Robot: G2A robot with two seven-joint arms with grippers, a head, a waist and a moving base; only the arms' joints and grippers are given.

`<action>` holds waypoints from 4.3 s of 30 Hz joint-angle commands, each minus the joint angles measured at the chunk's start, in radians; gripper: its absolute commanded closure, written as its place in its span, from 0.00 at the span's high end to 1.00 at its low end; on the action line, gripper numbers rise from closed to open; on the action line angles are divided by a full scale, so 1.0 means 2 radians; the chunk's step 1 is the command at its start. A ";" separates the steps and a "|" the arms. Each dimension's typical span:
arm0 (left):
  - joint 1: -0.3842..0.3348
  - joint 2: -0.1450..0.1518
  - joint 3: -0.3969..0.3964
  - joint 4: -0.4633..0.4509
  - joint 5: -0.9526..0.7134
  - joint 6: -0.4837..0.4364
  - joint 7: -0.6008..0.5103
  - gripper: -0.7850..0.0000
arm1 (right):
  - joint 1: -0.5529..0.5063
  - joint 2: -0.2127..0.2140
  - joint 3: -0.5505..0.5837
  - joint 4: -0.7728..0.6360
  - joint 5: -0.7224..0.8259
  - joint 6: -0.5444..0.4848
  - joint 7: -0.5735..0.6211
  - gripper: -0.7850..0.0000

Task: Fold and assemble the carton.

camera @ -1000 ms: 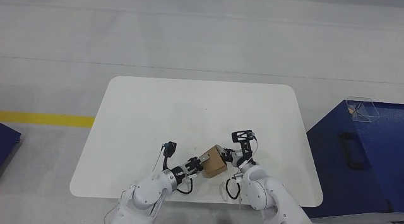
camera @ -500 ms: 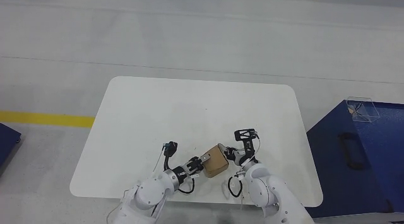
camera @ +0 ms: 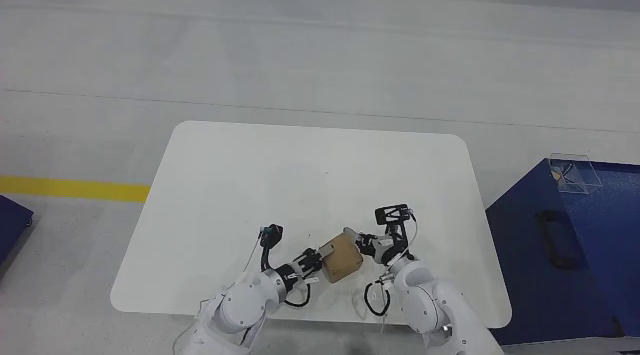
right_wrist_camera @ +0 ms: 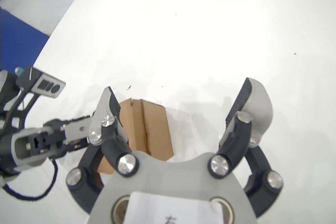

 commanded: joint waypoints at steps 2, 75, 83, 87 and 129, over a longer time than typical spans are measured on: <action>0.005 0.002 -0.004 -0.008 -0.002 -0.002 0.001 0.73 | -0.004 0.002 -0.006 0.003 -0.039 0.002 0.009 1.00; -0.027 0.021 0.002 -0.014 0.132 -0.189 0.053 0.00 | 0.005 -0.002 0.097 -0.002 0.073 0.094 -0.028 1.00; -0.069 0.024 -0.026 0.050 0.029 -0.098 -0.029 1.00 | 0.005 -0.002 0.097 -0.002 0.073 0.094 -0.028 1.00; -0.073 0.028 -0.031 0.062 0.055 -0.078 -0.019 1.00 | 0.005 -0.002 0.097 -0.002 0.073 0.094 -0.028 1.00; 0.002 0.039 0.051 -0.022 0.509 -0.101 0.278 0.00 | 0.005 -0.002 0.097 -0.002 0.073 0.094 -0.028 1.00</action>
